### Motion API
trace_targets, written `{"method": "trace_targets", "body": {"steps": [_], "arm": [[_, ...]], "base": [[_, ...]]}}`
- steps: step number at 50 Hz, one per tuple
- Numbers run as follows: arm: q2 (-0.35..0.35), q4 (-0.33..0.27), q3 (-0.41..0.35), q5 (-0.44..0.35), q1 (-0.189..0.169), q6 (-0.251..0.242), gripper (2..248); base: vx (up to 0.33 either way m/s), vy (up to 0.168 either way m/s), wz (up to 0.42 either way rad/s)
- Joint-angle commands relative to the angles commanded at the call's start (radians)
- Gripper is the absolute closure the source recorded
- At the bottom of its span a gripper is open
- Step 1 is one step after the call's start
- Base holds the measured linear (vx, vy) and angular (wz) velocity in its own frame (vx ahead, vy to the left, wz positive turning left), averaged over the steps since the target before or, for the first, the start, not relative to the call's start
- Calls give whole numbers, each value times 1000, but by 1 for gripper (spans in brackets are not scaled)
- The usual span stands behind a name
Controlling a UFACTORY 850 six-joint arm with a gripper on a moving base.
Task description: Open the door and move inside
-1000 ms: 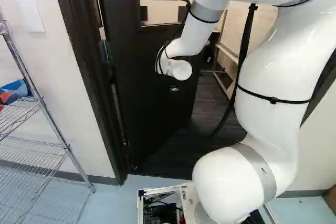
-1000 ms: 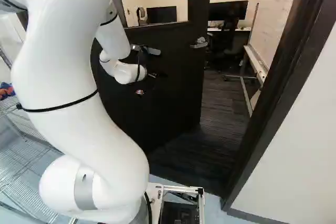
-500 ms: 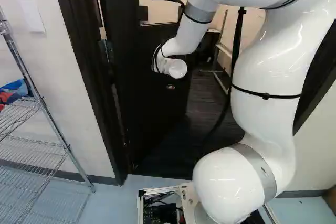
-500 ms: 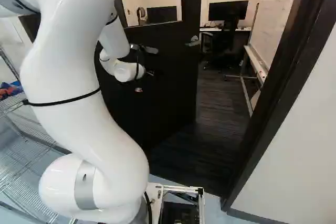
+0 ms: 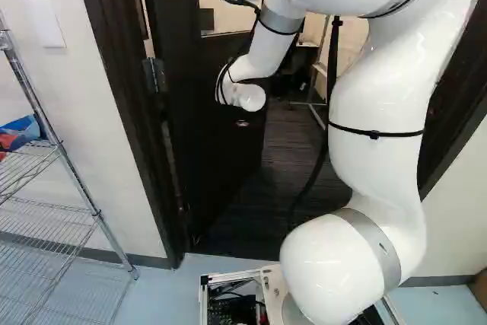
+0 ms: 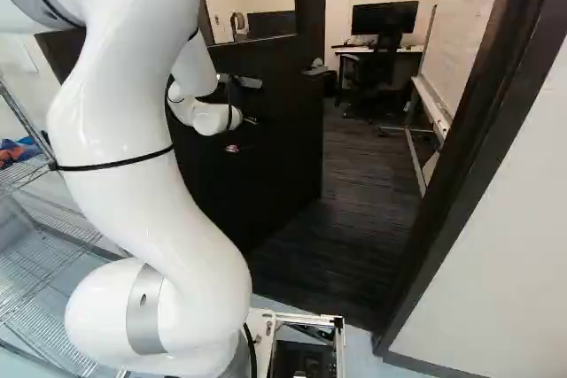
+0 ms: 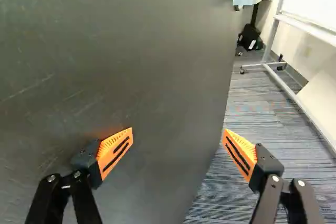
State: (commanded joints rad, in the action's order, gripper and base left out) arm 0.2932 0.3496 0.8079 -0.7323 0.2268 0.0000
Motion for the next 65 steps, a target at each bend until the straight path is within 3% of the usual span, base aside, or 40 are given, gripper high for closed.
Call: {"method": "trace_targets", "body": {"steps": [65], "arm": [[149,-170,183,0,54,0,3]], "base": [[0,0,0]]}}
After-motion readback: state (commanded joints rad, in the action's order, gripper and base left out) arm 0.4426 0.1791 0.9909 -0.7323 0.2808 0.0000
